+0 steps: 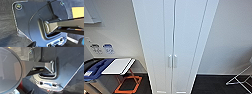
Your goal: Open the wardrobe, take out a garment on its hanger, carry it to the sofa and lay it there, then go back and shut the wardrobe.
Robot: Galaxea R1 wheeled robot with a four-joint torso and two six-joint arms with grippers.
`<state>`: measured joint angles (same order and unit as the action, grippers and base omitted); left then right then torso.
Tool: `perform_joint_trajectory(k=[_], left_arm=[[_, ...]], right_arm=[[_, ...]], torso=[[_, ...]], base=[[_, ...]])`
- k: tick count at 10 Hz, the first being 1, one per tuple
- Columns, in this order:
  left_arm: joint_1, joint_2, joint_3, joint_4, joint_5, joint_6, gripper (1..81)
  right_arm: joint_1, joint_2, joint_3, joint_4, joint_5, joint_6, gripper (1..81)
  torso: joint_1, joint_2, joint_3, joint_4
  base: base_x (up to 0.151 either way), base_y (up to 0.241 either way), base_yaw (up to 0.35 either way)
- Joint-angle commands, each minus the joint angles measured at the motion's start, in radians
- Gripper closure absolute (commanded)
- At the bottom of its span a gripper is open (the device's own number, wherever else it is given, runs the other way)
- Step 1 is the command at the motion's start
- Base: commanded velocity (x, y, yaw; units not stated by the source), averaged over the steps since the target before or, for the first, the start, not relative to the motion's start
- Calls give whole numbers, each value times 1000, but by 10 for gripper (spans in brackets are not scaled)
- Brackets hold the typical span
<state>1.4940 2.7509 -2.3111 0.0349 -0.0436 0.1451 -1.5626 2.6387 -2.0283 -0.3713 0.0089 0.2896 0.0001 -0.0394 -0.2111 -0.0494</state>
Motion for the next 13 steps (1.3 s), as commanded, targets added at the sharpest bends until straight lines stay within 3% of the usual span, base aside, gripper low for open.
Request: perform_joint_trajectory(k=[1, 4, 13], left_arm=[[-22, -14, 13, 10, 63, 5, 10], [-22, -11, 13, 10, 64, 5, 10], [-22, -3, 13, 11, 65, 7, 10]], right_arm=[[3, -20, 25, -24, -30, -3, 10], [-15, -18, -3, -43, 11, -3, 10], [-2, -4, -13, -34, 13, 2, 10]], torso=[[0, 0, 0, 0], [1, 0, 0, 0], [2, 0, 0, 0]], base=[[116, 0, 0], [117, 0, 0], [108, 0, 0]])
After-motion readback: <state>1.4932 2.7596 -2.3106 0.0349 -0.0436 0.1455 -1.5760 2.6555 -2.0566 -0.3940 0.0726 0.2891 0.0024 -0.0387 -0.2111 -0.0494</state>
